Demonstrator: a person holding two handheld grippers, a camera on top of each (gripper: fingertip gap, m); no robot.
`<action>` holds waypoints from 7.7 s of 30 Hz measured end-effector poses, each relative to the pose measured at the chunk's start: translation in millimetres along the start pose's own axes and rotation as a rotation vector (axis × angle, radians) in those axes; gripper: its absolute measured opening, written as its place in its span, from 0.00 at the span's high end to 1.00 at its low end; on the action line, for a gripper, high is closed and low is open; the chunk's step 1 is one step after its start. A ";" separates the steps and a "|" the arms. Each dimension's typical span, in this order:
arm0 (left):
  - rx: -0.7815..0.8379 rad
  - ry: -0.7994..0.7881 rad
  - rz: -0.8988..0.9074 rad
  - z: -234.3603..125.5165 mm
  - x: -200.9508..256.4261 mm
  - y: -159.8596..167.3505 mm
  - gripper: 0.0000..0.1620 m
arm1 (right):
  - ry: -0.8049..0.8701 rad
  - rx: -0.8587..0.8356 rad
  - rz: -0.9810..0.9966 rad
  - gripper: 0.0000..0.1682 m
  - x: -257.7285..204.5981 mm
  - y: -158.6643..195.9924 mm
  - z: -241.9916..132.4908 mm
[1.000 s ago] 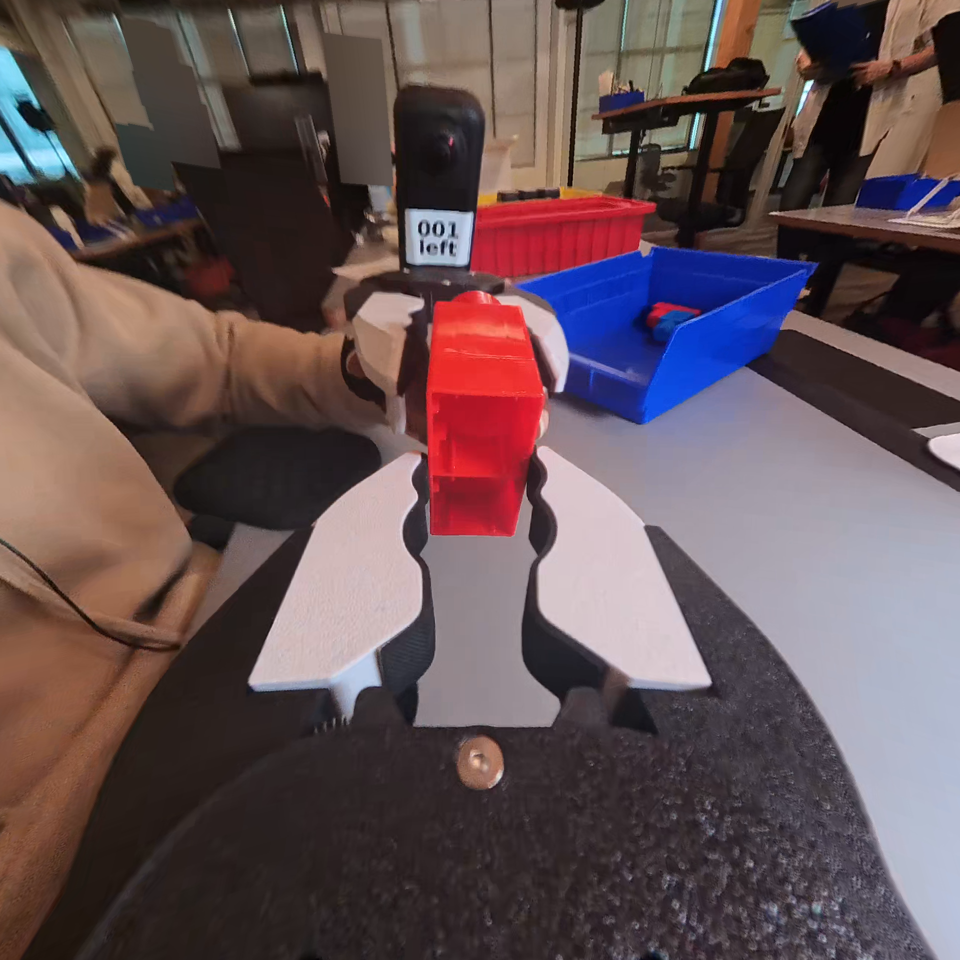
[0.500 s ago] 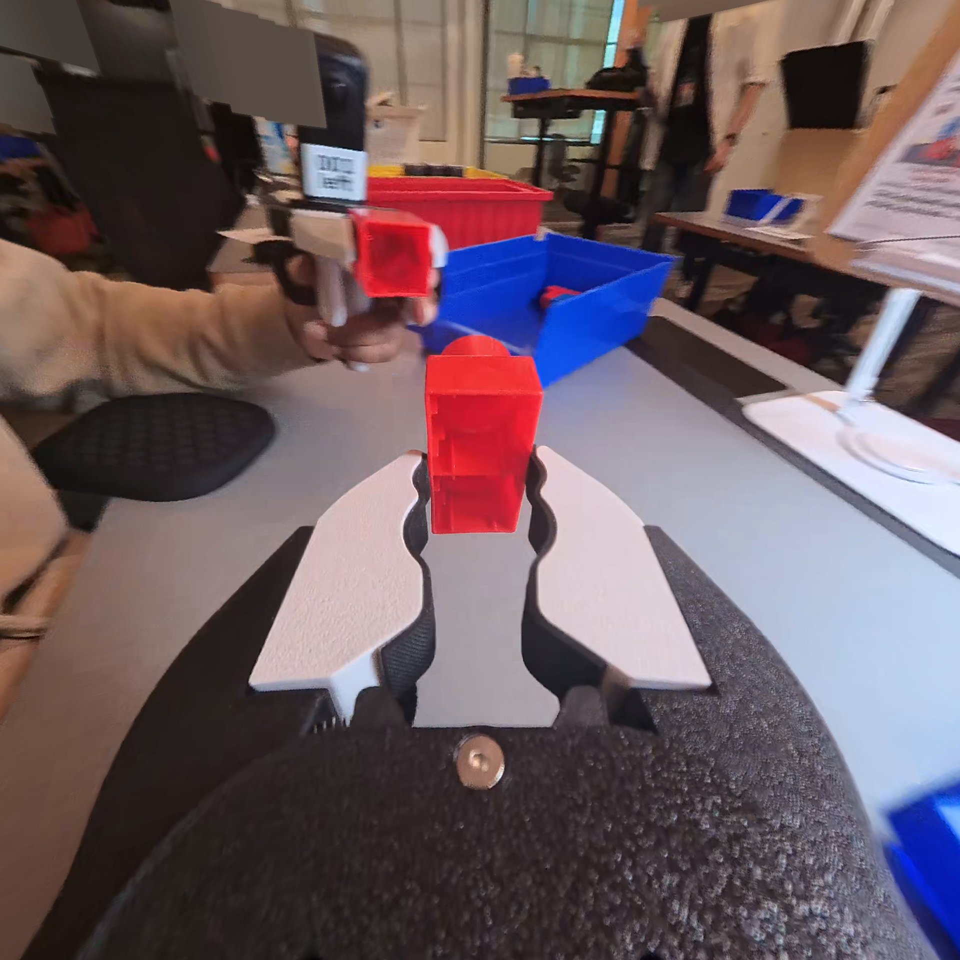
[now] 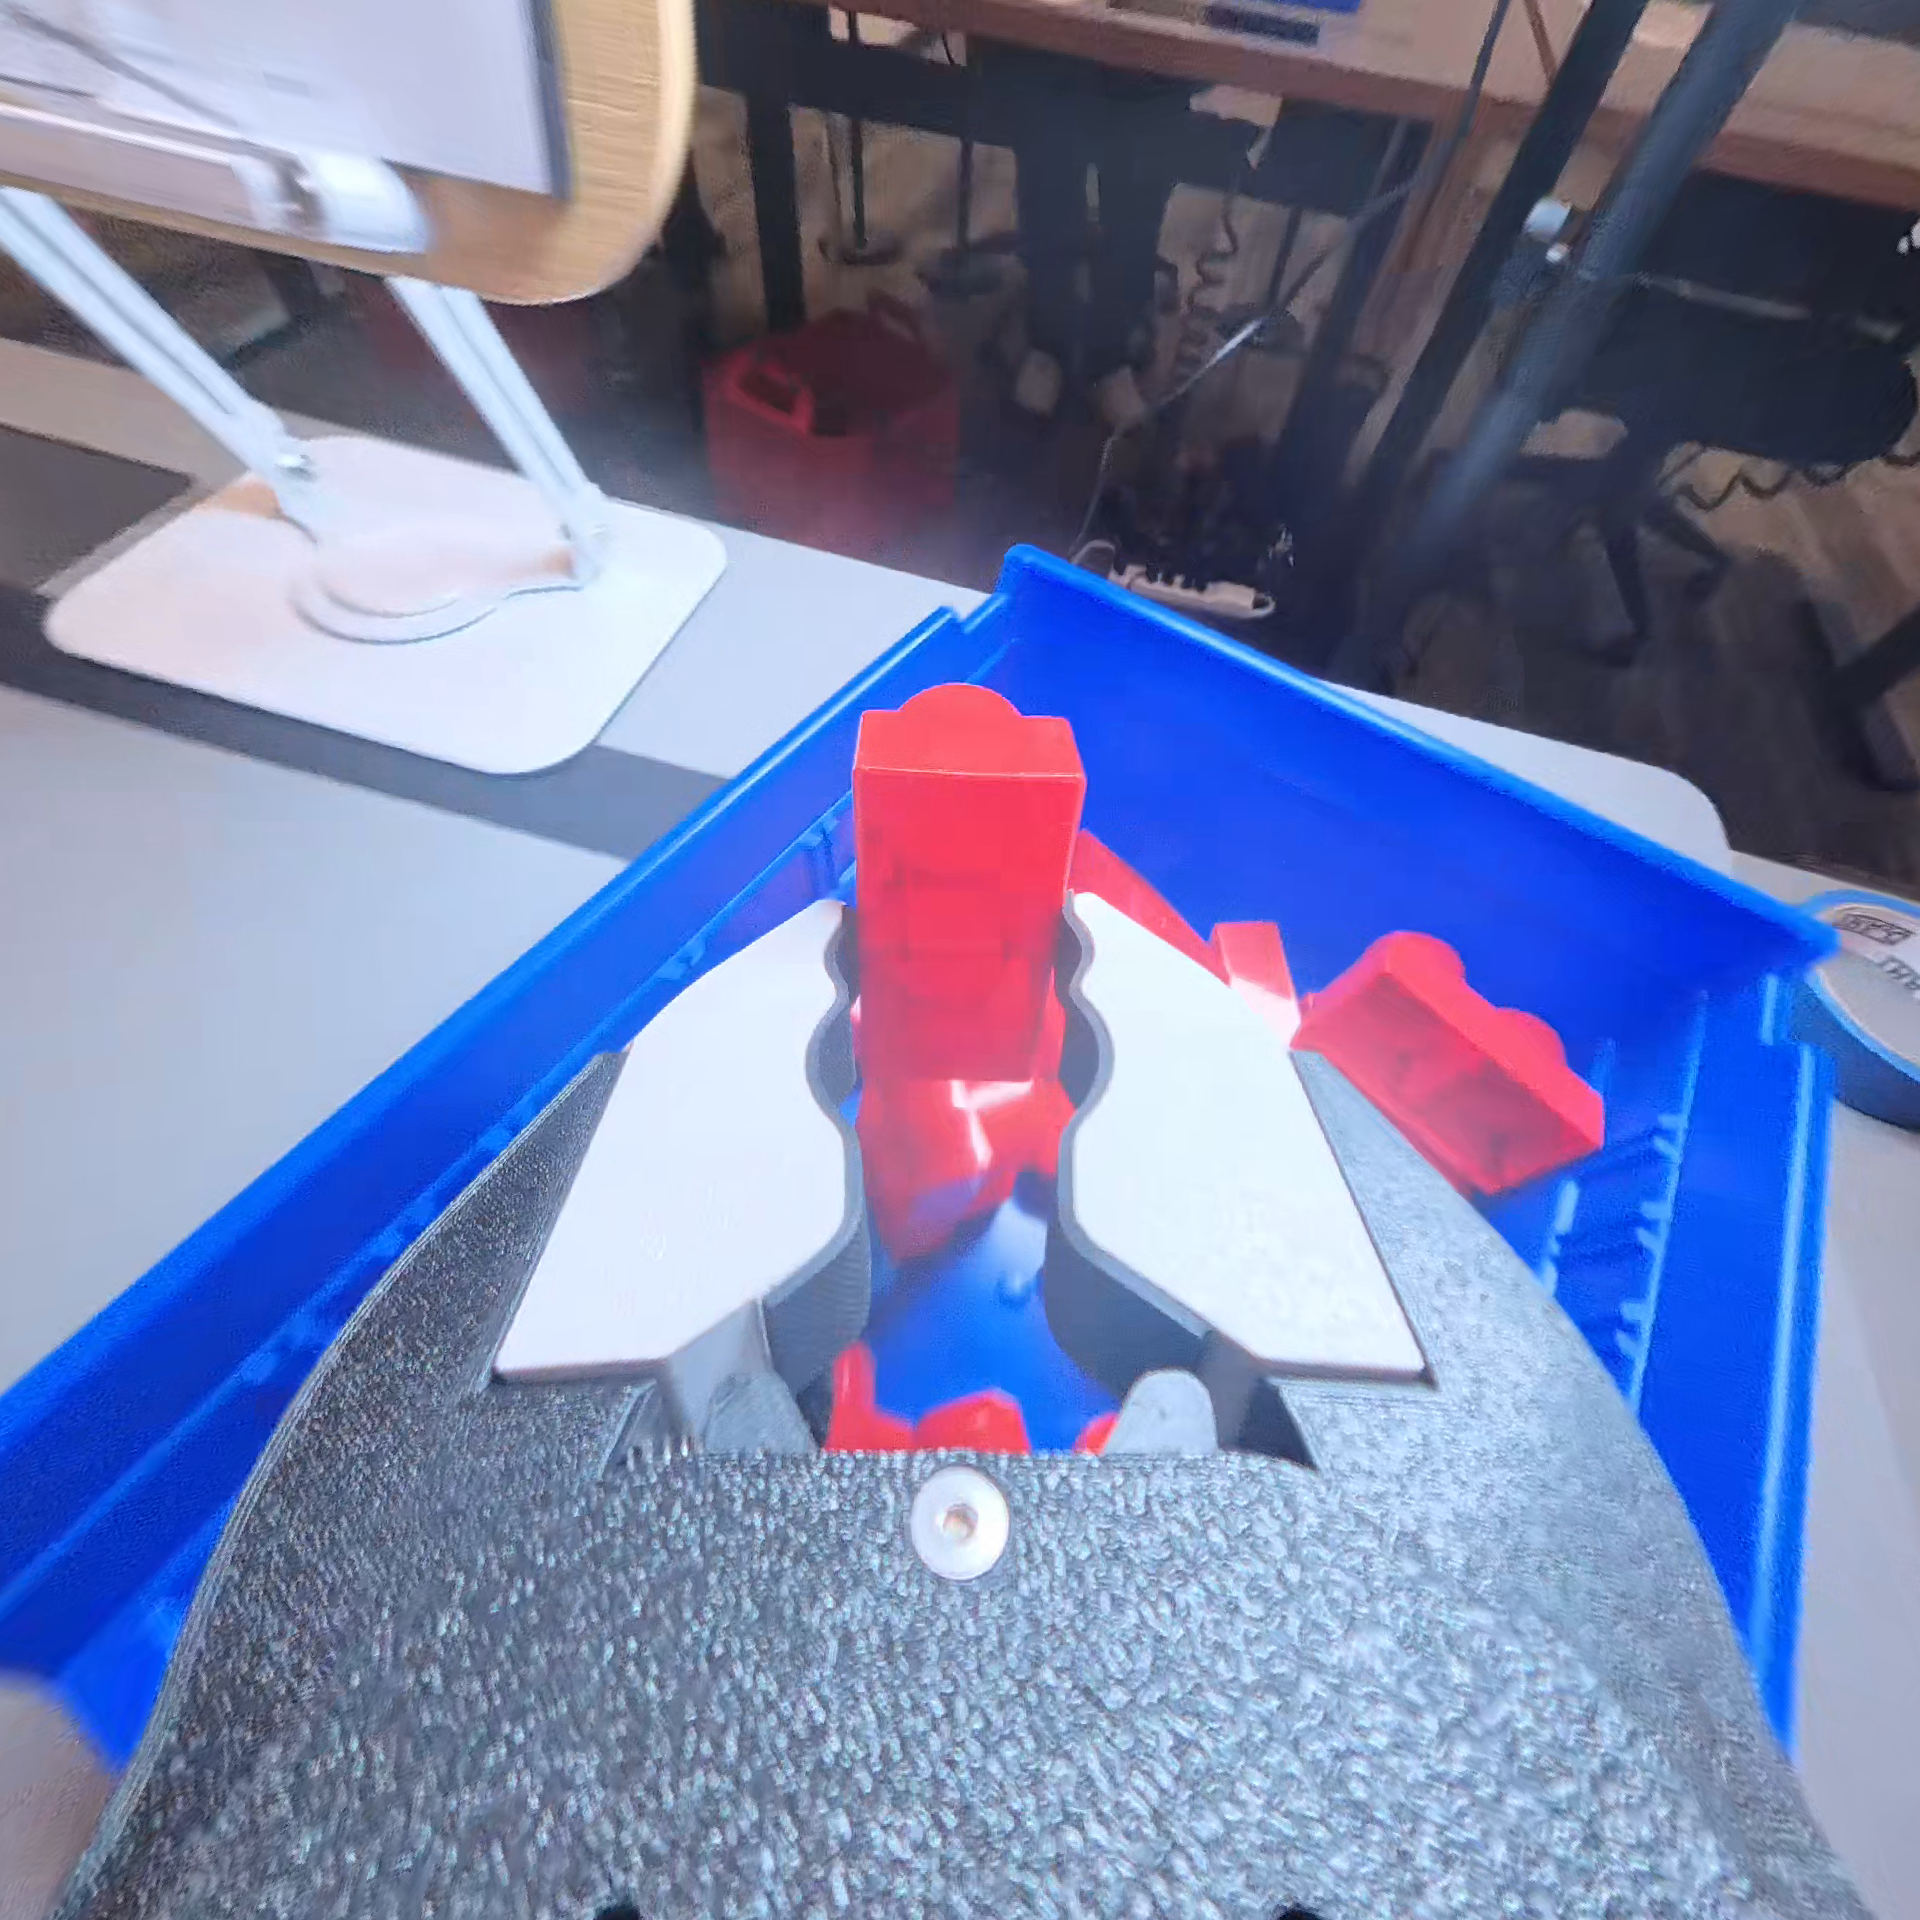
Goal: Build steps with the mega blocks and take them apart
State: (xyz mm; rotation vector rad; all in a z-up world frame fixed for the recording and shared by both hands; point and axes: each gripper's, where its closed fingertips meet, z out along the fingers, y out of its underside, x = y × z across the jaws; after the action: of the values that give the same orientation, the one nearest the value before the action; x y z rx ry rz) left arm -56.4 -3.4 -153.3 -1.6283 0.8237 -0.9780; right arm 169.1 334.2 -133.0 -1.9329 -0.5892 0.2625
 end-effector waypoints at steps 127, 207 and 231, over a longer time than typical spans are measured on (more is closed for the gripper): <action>-0.766 0.281 0.092 -11.2 57.5 21.5 0.76 | -0.323 0.669 -1.417 0.73 -353.1 81.0 -187.0; -0.097 -0.259 0.349 -10.9 -2.5 -6.9 0.74 | -0.622 0.174 -0.480 0.78 -227.2 5.2 -152.8; -0.246 -0.609 0.437 -76.4 -75.9 -25.4 0.69 | -0.290 0.273 -0.315 0.70 -159.6 19.1 -156.5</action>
State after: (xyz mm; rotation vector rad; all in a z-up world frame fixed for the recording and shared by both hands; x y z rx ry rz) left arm -156.8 37.9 -132.5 -1.7152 0.8348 -0.0579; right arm 106.2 122.0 -96.5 -1.5237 -0.9844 0.4027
